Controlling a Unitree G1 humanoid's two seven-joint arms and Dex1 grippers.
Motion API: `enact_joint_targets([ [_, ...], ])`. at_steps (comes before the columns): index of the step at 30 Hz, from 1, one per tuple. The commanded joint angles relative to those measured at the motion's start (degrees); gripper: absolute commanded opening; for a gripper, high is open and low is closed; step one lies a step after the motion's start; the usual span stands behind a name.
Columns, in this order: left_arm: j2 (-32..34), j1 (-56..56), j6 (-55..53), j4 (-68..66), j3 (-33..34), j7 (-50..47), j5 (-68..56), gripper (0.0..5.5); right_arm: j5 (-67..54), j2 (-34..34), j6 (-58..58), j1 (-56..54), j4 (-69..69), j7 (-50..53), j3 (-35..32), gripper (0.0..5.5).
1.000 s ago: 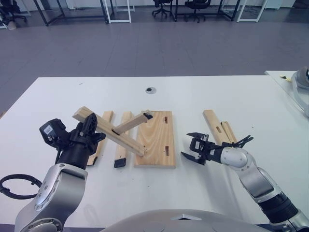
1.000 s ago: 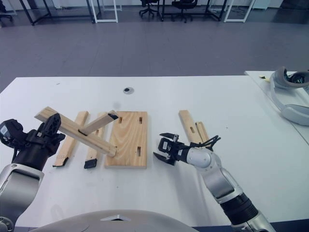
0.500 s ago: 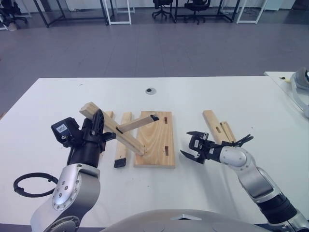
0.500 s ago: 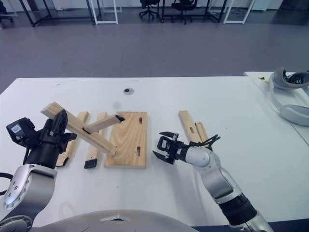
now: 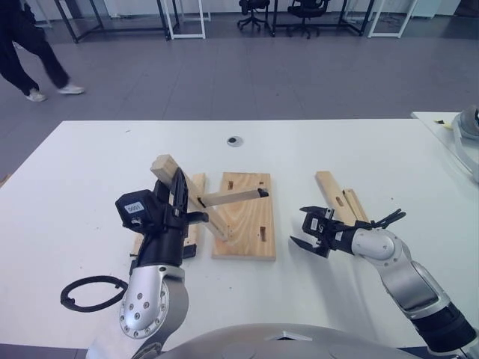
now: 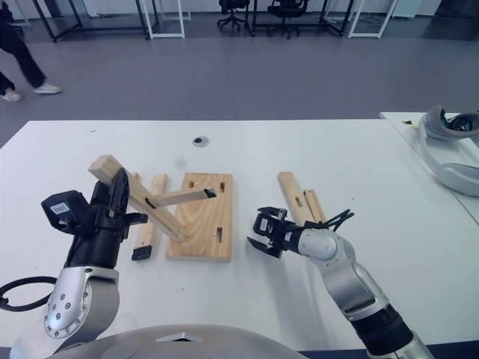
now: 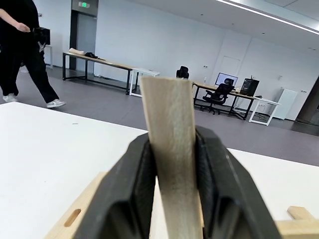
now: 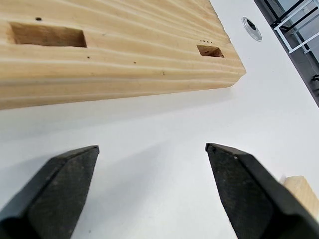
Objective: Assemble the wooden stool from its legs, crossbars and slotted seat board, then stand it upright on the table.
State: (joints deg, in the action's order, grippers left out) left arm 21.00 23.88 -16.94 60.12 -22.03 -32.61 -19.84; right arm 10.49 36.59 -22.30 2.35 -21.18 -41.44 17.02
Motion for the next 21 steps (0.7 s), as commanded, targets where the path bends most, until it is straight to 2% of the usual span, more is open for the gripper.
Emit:
enact_joint_targets([
  [1, 3.0, 6.8, -3.3, -1.9, -5.8, 5.6, 6.1, 1.0, 0.5, 0.3, 0.3, -1.5, 0.9, 0.3, -0.2, 4.0],
  [5, 1.9, 8.7, -5.4, -2.9, -7.4, 8.5, 11.2, 1.0, 0.8, -0.5, 0.4, -1.6, 1.1, 0.9, 0.3, 4.0],
  [9, -0.5, 8.0, -10.2, -4.6, -6.2, 10.7, 10.7, 1.0, 1.5, -1.6, 0.6, -2.6, 2.3, 1.5, 1.0, 4.0],
  [12, -2.3, 6.9, -12.7, -4.6, -3.6, 12.1, 9.6, 1.0, 1.9, -2.4, 1.1, -2.9, 3.1, 2.1, 1.6, 4.0],
  [17, -10.3, 0.5, -17.2, -1.0, 4.9, 11.5, 1.8, 1.0, 2.4, -4.5, 1.3, -3.2, 4.1, 3.7, 2.8, 4.0],
  [18, -11.0, -1.1, -18.2, -0.5, 6.7, 11.5, 0.6, 1.37, 2.5, -5.0, 1.4, -3.3, 4.4, 4.1, 3.1, 4.0],
  [21, -10.8, -5.2, -19.8, -0.1, 10.6, 11.8, -1.5, 1.94, 2.8, -6.3, 1.7, -3.5, 5.0, 4.9, 3.7, 4.0],
])
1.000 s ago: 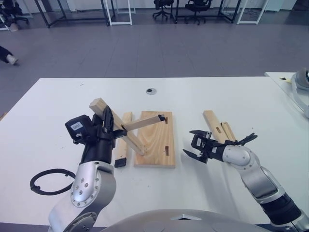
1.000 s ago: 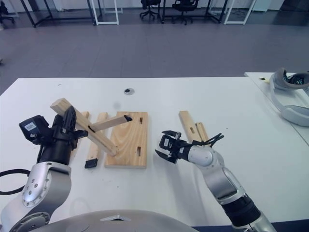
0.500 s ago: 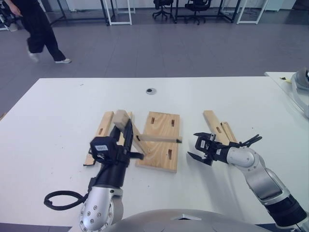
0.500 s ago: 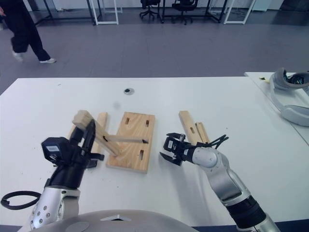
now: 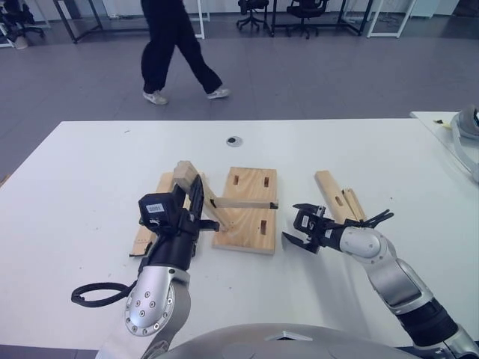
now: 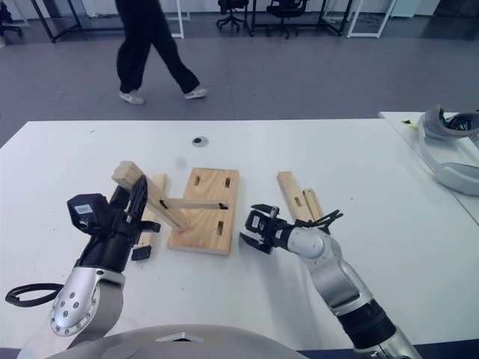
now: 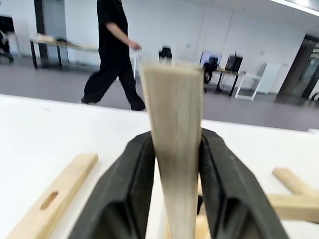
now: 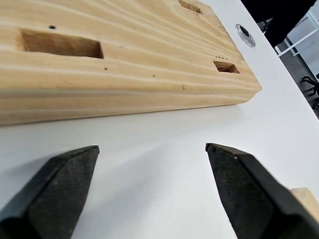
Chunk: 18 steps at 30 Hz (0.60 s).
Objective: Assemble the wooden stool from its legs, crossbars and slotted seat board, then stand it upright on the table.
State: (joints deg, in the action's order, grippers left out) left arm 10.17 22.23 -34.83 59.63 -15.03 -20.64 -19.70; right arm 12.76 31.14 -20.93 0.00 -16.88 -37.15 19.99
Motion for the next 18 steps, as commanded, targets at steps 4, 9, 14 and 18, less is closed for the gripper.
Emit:
enact_joint_targets([
  [4, 0.8, -9.6, -1.5, 0.4, 6.2, -1.4, -4.7, 2.66, 0.8, -1.7, 0.9, -1.3, 1.5, 1.1, 1.0, 4.0],
  [9, 7.6, -15.3, 3.5, 0.4, 9.5, 1.1, -15.3, 3.49, 1.1, -1.8, 1.3, -0.3, 2.2, 1.7, 0.7, 4.0],
  [14, 27.2, -26.3, 8.2, -6.3, 45.6, 2.3, -48.6, 4.42, 2.5, -2.7, 2.5, -1.2, 7.3, 4.3, 0.5, 4.0],
  [18, 27.9, -17.1, 2.7, -10.9, 46.3, 0.3, -46.5, 4.46, 2.9, -2.7, 4.2, -2.2, 10.9, 5.9, 0.5, 4.0],
])
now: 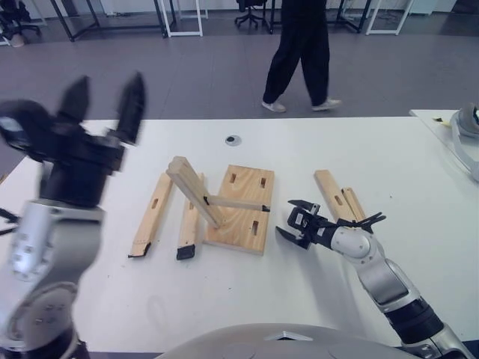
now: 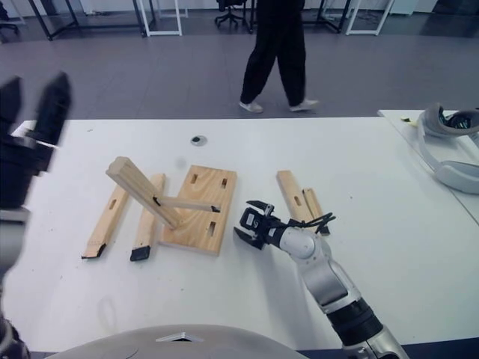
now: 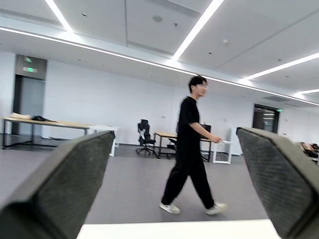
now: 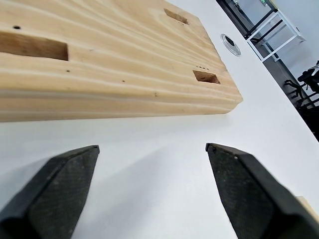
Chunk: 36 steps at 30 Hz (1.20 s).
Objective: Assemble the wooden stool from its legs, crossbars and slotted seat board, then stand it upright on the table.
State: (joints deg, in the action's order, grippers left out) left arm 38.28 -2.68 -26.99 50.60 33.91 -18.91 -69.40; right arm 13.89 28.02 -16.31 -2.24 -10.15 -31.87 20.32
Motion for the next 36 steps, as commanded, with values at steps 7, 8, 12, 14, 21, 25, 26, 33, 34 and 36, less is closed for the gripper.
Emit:
enact_joint_targets([
  [7, -9.8, 21.0, -10.2, -4.1, -24.8, -0.7, 18.0, 4.46, 1.9, 0.9, 1.9, -1.7, 8.3, 1.2, 0.3, 4.0],
  [8, -10.6, 21.2, -10.7, -4.5, -26.3, -0.1, 18.5, 4.46, 1.9, 0.8, 2.1, -1.7, 8.6, 1.4, 0.4, 4.0],
  [12, -11.7, 22.2, -14.0, -8.7, -31.4, 2.3, 22.6, 4.46, 2.1, -0.2, 2.8, -2.2, 10.5, 2.1, 1.1, 4.0],
  [14, -12.3, 22.7, -15.4, -10.4, -32.0, 3.6, 23.0, 4.46, 2.1, -0.5, 3.1, -2.8, 11.6, 2.4, 1.4, 4.0],
  [21, -12.7, 25.9, -20.6, -14.6, -34.2, 8.2, 25.3, 4.13, 2.3, -2.0, 3.9, -3.8, 13.7, 3.3, 2.0, 4.0],
  [25, -12.1, 27.0, -20.9, -17.0, -34.3, 10.1, 30.4, 3.36, 2.2, -3.1, 4.1, -4.4, 14.6, 3.9, 2.1, 4.0],
  [26, -12.3, 27.0, -20.7, -17.1, -34.0, 10.6, 31.3, 3.25, 2.2, -3.2, 4.1, -4.5, 14.8, 4.0, 2.0, 4.0],
  [33, -14.9, 24.6, -16.7, -19.8, -37.5, 16.3, 37.0, 2.1, 2.5, -4.2, 4.7, -5.8, 16.5, 4.4, 2.0, 4.0],
  [34, -14.5, 23.9, -16.2, -20.6, -38.8, 17.8, 38.3, 2.1, 2.5, -4.1, 4.8, -6.0, 16.9, 4.4, 1.8, 4.0],
  [36, -13.6, 22.8, -15.6, -21.8, -40.6, 20.3, 40.5, 2.1, 2.5, -4.0, 5.0, -6.6, 17.6, 4.4, 1.5, 4.0],
])
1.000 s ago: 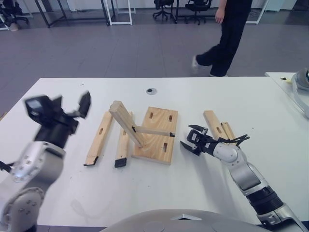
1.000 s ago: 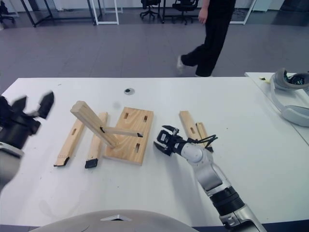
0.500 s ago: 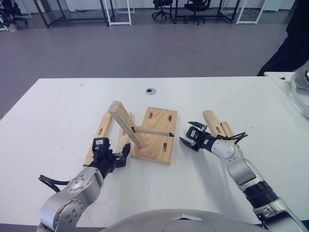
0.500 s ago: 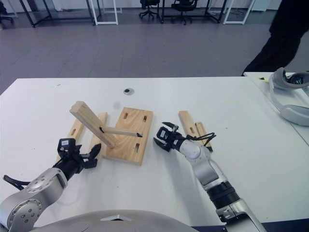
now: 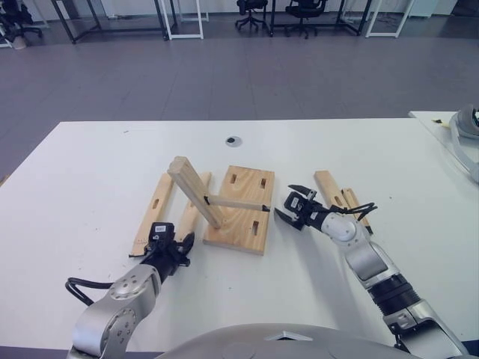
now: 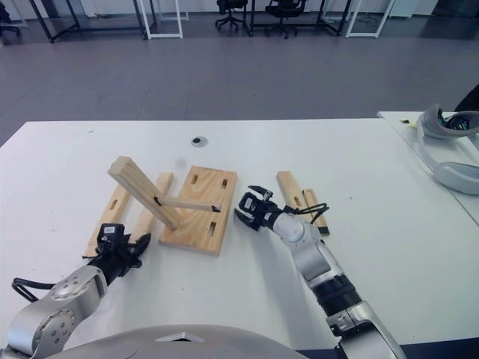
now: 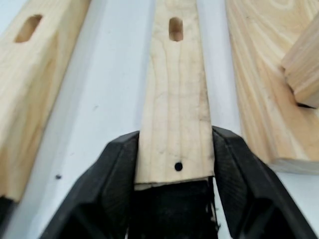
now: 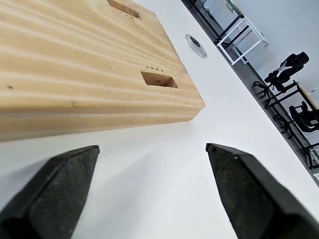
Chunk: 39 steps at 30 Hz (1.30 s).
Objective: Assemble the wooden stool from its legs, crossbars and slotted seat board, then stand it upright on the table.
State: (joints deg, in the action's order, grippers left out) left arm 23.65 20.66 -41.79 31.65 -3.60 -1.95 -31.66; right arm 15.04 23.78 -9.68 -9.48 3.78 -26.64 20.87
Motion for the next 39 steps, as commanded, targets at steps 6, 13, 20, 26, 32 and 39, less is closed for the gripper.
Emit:
enact_joint_targets([
  [6, 0.1, 1.0, -1.7, 0.7, -6.0, 5.9, 4.8, 2.1, 0.7, -1.0, -3.2, -0.6, 6.8, -1.6, 1.0, 4.0],
  [13, -2.3, -0.8, -4.0, 3.2, -8.5, 6.4, 5.7, 2.1, 3.6, -9.4, 2.1, -13.4, 22.7, 1.4, 4.3, 4.0],
  [20, -4.8, -1.2, -5.5, 4.3, -6.1, 5.3, 7.1, 2.1, 5.4, -15.2, 7.1, -22.2, 39.6, 8.4, 3.2, 4.0],
  [26, -5.5, 2.8, -8.3, 10.0, -3.6, 5.2, 6.0, 2.1, 3.8, -11.3, 8.3, -23.2, 40.9, 13.2, -2.8, 4.0],
  [32, -10.2, 2.0, -10.2, 11.5, -0.1, 5.1, 1.2, 2.1, 0.6, -9.6, 8.4, -21.3, 36.1, 17.4, -9.2, 4.0],
  [39, -2.8, -6.4, -8.3, 12.4, 11.7, 4.1, 6.5, 2.08, -18.7, -15.9, -0.3, -23.5, 23.5, 8.0, -19.6, 4.0],
])
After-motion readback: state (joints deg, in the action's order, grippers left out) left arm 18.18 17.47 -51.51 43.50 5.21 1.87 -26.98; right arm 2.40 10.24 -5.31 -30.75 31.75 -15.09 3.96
